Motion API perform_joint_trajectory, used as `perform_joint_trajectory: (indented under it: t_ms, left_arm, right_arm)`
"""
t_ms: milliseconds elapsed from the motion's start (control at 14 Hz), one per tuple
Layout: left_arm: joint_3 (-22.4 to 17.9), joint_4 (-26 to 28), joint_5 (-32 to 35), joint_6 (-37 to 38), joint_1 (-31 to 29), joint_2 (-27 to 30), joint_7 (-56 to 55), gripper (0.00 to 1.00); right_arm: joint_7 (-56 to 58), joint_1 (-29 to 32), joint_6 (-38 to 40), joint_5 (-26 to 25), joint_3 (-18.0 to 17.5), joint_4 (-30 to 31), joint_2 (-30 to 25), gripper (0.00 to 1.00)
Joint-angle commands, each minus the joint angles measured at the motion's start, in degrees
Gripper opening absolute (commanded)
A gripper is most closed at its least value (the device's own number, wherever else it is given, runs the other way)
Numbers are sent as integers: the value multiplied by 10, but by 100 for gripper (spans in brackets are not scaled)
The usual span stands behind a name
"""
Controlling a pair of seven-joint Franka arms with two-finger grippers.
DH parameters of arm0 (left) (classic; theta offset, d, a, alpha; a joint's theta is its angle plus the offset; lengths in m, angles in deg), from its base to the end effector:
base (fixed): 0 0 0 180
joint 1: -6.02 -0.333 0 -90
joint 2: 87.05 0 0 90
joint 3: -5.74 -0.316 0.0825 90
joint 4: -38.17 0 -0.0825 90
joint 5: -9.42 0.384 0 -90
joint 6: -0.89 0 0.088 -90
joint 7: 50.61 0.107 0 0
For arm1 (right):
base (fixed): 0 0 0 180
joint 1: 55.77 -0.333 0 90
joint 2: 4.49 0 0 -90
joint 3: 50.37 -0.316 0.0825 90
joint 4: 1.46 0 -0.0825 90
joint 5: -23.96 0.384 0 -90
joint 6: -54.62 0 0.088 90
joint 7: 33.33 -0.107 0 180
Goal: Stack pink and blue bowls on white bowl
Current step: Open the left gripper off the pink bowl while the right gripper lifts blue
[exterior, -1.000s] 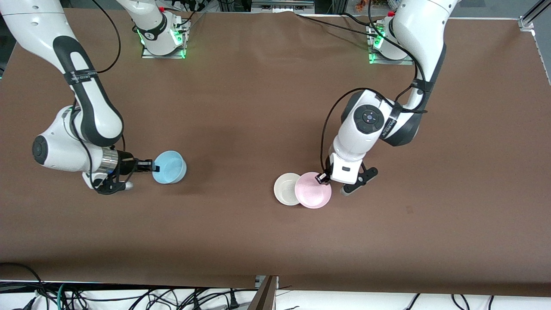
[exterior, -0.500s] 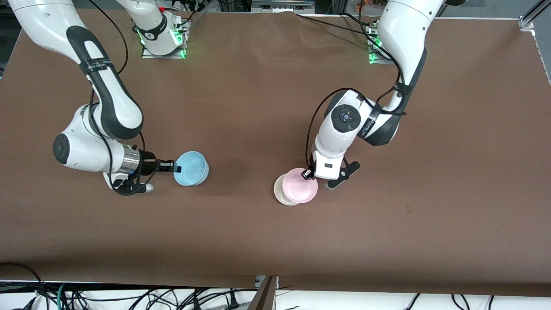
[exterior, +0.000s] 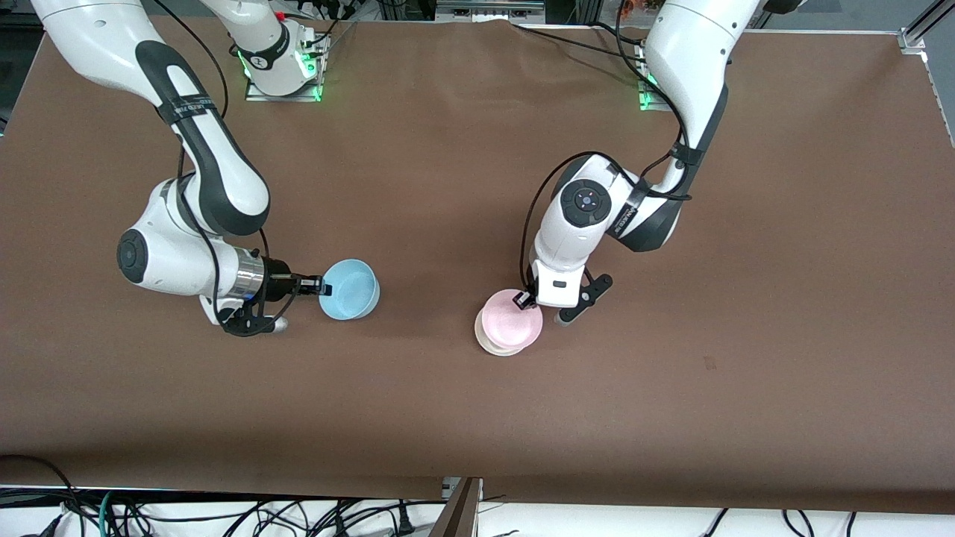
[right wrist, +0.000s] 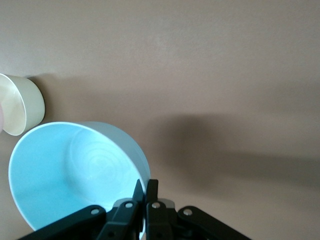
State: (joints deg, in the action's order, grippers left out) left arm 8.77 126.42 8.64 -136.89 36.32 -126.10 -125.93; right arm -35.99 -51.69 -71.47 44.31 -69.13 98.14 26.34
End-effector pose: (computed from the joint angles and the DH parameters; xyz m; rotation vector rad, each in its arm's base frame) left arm 0.6089 -0.3928 0.2707 2.7559 1.0959 0.1084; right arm 0.6419 0.1597 0.2825 -2.7026 0.0679 0.1738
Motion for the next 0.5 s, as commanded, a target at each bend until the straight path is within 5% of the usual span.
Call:
perform_joint_trajectory:
  t_ms: [0,429]
  left_arm:
    - [-10,-37,3,9,17,-25,-20,0]
    - [-12,-38,3,9,17,-37,-21,0]
  right_arm:
    - [-23,-5,2,-9,-1,-19,6,0]
    - [-64,-21,1,-9,-1,-27,11,0]
